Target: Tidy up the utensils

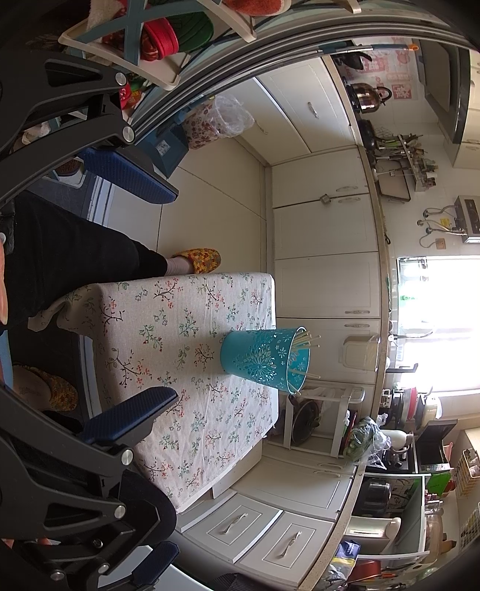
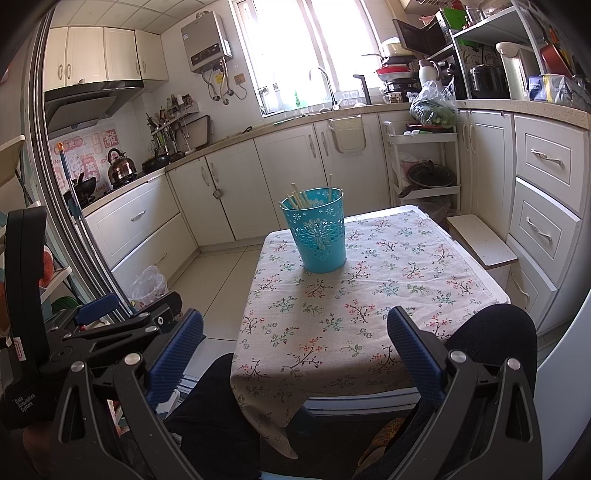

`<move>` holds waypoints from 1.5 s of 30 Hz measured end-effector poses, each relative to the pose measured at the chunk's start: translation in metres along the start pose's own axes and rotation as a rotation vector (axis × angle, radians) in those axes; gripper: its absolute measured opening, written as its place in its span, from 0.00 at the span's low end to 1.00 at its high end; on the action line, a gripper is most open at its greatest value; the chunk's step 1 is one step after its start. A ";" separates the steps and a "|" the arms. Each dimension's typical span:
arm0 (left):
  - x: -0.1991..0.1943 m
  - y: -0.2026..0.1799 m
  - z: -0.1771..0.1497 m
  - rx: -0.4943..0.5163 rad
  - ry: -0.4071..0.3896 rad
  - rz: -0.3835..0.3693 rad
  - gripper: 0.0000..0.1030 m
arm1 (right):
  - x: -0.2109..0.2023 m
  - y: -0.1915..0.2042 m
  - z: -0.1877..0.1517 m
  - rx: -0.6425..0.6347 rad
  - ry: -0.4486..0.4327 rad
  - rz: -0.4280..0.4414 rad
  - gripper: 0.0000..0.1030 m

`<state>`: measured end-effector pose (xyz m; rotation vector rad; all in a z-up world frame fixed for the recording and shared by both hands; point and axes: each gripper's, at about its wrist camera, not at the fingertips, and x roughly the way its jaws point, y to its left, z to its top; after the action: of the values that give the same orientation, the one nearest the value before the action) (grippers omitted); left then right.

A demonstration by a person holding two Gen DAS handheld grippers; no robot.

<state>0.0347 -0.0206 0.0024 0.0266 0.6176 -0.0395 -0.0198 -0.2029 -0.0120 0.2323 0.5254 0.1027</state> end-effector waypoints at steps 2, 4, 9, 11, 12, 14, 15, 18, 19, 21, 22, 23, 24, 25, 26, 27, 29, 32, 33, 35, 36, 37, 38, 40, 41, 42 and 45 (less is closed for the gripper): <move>0.001 0.000 0.000 -0.001 0.001 0.002 0.93 | 0.000 -0.002 0.000 0.000 0.000 0.000 0.93; 0.001 0.000 -0.001 -0.001 0.000 0.002 0.93 | 0.000 -0.001 0.000 0.000 0.001 0.000 0.93; 0.001 0.000 -0.001 -0.002 0.000 0.004 0.93 | 0.000 0.000 0.000 0.001 0.000 0.000 0.93; 0.001 0.000 -0.001 -0.002 -0.001 0.004 0.93 | 0.000 -0.001 0.000 0.001 0.000 0.000 0.93; 0.001 0.000 -0.001 -0.002 -0.001 0.004 0.93 | 0.000 0.001 0.000 0.000 0.000 0.000 0.93; 0.001 0.000 -0.001 -0.002 0.000 0.003 0.93 | 0.000 -0.001 0.000 0.001 -0.001 -0.001 0.93; 0.001 0.000 -0.001 -0.002 0.000 0.003 0.93 | 0.000 -0.001 0.000 0.001 -0.001 -0.001 0.93; 0.001 0.000 -0.001 -0.002 0.000 0.003 0.93 | 0.000 0.000 0.000 0.000 -0.001 0.000 0.93; 0.001 0.001 -0.001 -0.001 -0.001 0.004 0.93 | 0.000 -0.001 0.000 0.001 -0.001 -0.001 0.93; 0.001 0.000 -0.001 -0.002 -0.001 0.004 0.93 | 0.000 -0.001 0.000 0.001 -0.001 -0.001 0.93; 0.001 0.000 -0.001 -0.002 0.000 0.004 0.93 | 0.000 -0.001 0.000 0.000 -0.001 0.000 0.93; 0.001 0.001 -0.001 -0.002 0.001 0.004 0.93 | -0.001 -0.001 0.000 -0.001 -0.001 0.002 0.93; 0.000 0.001 -0.002 -0.003 -0.001 0.005 0.93 | 0.000 0.001 0.000 -0.001 -0.001 0.002 0.93; 0.000 0.000 -0.001 -0.005 -0.003 0.007 0.93 | -0.001 0.000 0.000 -0.001 -0.001 0.002 0.93; -0.001 0.001 -0.001 -0.006 -0.004 0.008 0.93 | -0.001 -0.001 0.000 -0.001 -0.001 0.002 0.93; -0.001 0.000 -0.001 -0.008 -0.005 0.011 0.93 | -0.001 0.001 0.000 -0.001 0.000 0.002 0.93; -0.002 0.000 -0.001 -0.009 -0.002 0.009 0.93 | -0.001 0.000 0.000 -0.001 -0.002 0.001 0.93; -0.003 -0.002 -0.002 -0.006 -0.004 0.010 0.93 | -0.002 0.001 0.000 -0.004 -0.002 0.004 0.93; -0.003 -0.002 -0.002 -0.006 -0.004 0.011 0.93 | -0.002 0.001 0.000 -0.003 -0.002 0.004 0.93; -0.003 -0.001 -0.002 -0.007 -0.005 0.012 0.93 | -0.002 0.002 0.001 -0.004 0.000 0.009 0.93; -0.003 -0.002 -0.002 -0.007 -0.004 0.011 0.93 | -0.003 0.004 0.001 -0.004 -0.001 0.009 0.93; -0.003 -0.001 -0.002 -0.008 -0.004 0.011 0.93 | -0.002 0.003 0.001 -0.005 -0.001 0.009 0.93; -0.003 -0.002 -0.002 -0.006 -0.005 0.011 0.93 | -0.002 0.004 0.001 -0.006 -0.001 0.009 0.93; -0.004 -0.001 -0.002 -0.005 -0.006 0.012 0.93 | -0.003 0.003 0.001 -0.005 -0.001 0.010 0.93; -0.003 -0.003 -0.001 -0.005 -0.006 0.012 0.93 | -0.002 0.004 0.001 -0.004 -0.001 0.010 0.93; -0.003 -0.003 -0.002 -0.005 -0.006 0.013 0.93 | -0.003 0.002 0.001 -0.005 0.000 0.010 0.93; -0.003 -0.004 -0.002 -0.006 -0.006 0.013 0.93 | -0.003 0.002 0.001 -0.006 -0.001 0.010 0.93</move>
<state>0.0312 -0.0241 0.0028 0.0246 0.6118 -0.0250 -0.0219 -0.2014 -0.0097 0.2295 0.5230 0.1139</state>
